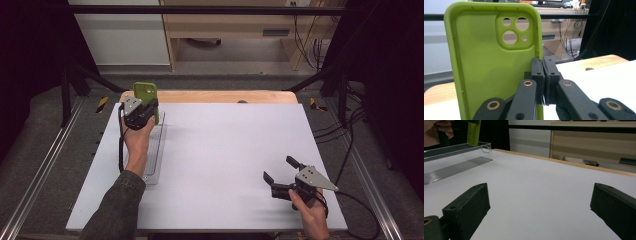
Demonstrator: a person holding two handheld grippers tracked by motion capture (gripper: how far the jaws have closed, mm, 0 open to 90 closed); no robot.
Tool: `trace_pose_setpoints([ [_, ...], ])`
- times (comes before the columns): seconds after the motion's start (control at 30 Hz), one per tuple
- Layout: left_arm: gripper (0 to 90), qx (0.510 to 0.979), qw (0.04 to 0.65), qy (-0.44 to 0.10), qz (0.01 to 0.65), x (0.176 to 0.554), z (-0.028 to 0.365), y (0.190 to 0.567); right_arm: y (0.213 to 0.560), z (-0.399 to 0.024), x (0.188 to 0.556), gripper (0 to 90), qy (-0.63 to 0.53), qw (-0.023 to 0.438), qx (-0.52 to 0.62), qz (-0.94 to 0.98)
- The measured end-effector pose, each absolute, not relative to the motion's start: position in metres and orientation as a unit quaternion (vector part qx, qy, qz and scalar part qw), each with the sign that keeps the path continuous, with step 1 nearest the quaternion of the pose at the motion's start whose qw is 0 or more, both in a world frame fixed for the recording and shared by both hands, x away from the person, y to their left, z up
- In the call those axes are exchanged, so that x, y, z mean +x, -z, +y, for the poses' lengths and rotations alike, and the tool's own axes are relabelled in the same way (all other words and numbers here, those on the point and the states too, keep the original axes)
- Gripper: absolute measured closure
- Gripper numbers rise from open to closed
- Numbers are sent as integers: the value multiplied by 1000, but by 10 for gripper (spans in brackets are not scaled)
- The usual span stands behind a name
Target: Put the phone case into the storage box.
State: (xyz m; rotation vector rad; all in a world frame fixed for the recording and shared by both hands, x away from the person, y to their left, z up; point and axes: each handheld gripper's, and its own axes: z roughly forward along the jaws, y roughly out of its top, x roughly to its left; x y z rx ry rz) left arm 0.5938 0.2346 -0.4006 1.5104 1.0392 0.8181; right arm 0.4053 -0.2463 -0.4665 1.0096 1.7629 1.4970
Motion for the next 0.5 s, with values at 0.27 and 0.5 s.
trace_pose_setpoints([
  [0.27, 876, 632, 538, -338, 444, 596, 237, 405, 467, -246, 405, 25, -565, 304, 381, 665],
  [0.5, 876, 633, 539, -334, 443, 597, 236, 406, 467, -246, 405, 25, -565, 303, 381, 667],
])
